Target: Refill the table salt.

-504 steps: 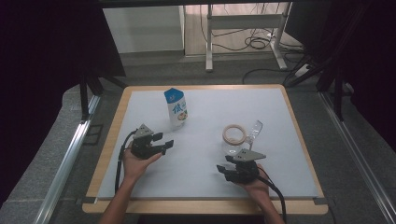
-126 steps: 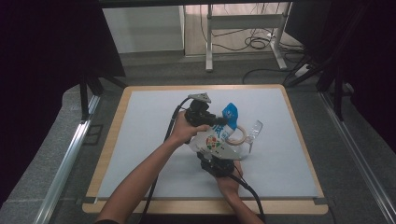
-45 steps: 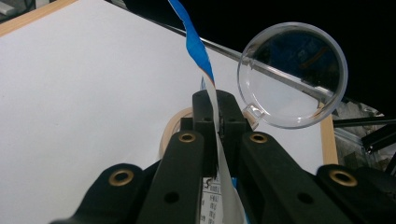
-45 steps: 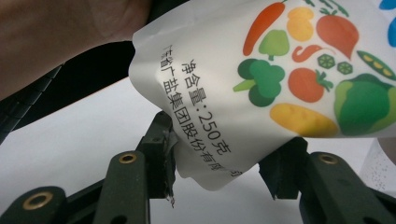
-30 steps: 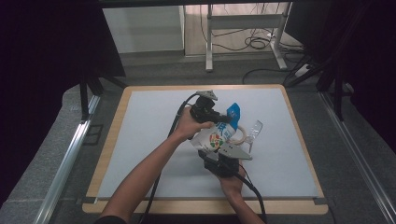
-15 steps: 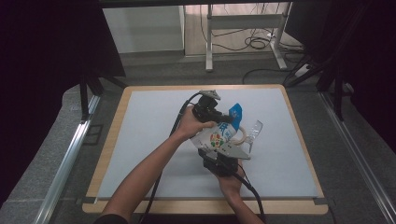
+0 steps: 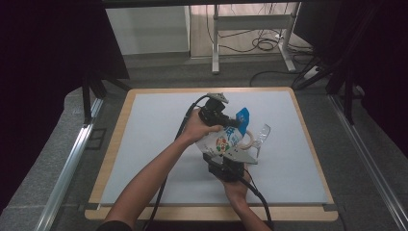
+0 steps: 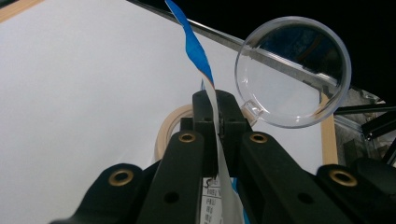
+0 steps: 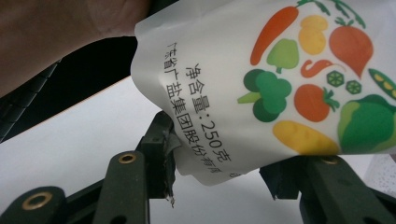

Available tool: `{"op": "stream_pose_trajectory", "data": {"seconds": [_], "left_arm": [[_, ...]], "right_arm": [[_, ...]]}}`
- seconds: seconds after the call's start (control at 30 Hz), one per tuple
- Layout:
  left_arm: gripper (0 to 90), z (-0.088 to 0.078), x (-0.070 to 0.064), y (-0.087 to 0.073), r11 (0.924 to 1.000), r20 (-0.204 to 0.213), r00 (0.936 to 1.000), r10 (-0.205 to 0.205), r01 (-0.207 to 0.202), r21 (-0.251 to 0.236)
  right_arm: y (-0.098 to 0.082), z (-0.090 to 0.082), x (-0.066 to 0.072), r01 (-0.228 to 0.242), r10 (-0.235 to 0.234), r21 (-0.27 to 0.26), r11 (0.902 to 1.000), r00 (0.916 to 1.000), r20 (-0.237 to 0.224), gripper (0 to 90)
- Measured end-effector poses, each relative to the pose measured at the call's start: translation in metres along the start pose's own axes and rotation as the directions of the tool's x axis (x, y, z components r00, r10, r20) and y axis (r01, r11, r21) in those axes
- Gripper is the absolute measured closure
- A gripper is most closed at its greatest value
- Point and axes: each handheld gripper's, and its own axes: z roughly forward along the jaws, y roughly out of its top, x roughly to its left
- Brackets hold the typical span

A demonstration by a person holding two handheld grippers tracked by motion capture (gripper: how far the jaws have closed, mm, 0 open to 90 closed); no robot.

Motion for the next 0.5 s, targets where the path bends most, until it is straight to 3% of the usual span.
{"op": "stream_pose_trajectory", "data": {"seconds": [0.5], "left_arm": [[89.1,-0.0013,0.0013,-0.0036,0.9999,0.001,1.0,-0.009,0.009,-0.009]], "right_arm": [[-0.0011,0.0008,0.0008,0.005,-0.005,-0.003,1.0,0.9997,-0.022,52.2]]}}
